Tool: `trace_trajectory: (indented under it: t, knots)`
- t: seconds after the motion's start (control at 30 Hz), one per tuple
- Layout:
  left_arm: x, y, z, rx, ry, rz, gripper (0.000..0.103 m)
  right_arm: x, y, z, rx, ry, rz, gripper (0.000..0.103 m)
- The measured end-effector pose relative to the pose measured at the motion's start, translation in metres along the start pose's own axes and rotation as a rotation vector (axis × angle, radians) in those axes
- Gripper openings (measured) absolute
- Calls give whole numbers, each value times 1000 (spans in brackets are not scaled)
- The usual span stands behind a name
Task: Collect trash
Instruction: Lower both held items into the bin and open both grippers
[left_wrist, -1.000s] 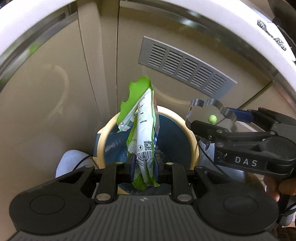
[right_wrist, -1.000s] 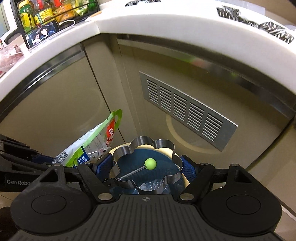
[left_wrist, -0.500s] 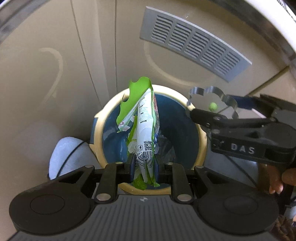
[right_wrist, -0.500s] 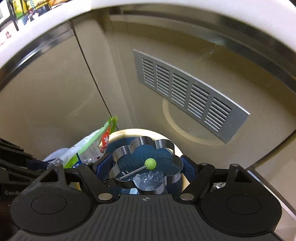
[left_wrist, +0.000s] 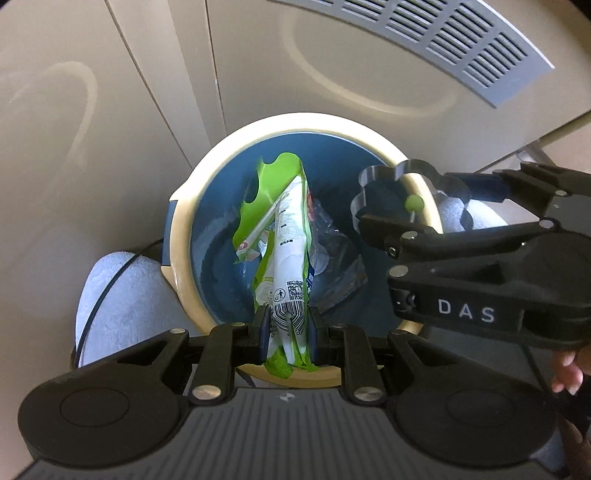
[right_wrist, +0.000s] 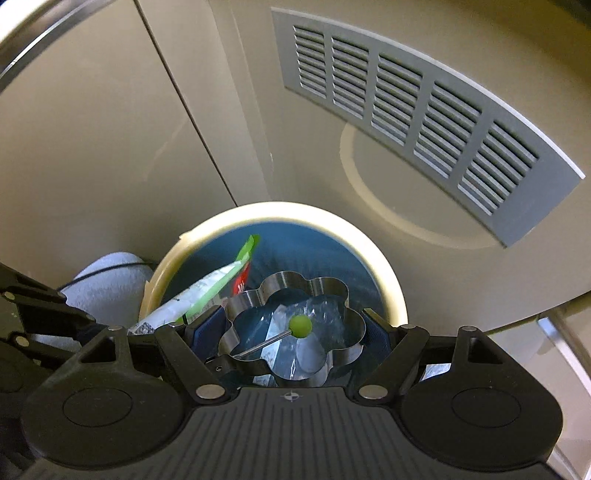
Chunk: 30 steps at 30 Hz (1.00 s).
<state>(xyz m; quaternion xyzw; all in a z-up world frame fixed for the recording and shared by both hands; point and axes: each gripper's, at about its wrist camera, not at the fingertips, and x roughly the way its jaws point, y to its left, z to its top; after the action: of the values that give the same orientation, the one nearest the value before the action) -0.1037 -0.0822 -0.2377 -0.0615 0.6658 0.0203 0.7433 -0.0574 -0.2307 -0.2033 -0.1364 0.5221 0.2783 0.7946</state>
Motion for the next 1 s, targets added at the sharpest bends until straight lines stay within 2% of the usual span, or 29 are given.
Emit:
trace_trajectory:
  t: [0.4,0.73,1.0]
  knots:
    - [16,1,10,-31,45,15,22,34,1,2,-6,64,-23,81]
    - [24,-9,9,-23,61,36,22,42,5,-2,-1,87,-42,81]
    - [37,-3,11,-16,71,36,22,46,5,-1,1,97,-47,81]
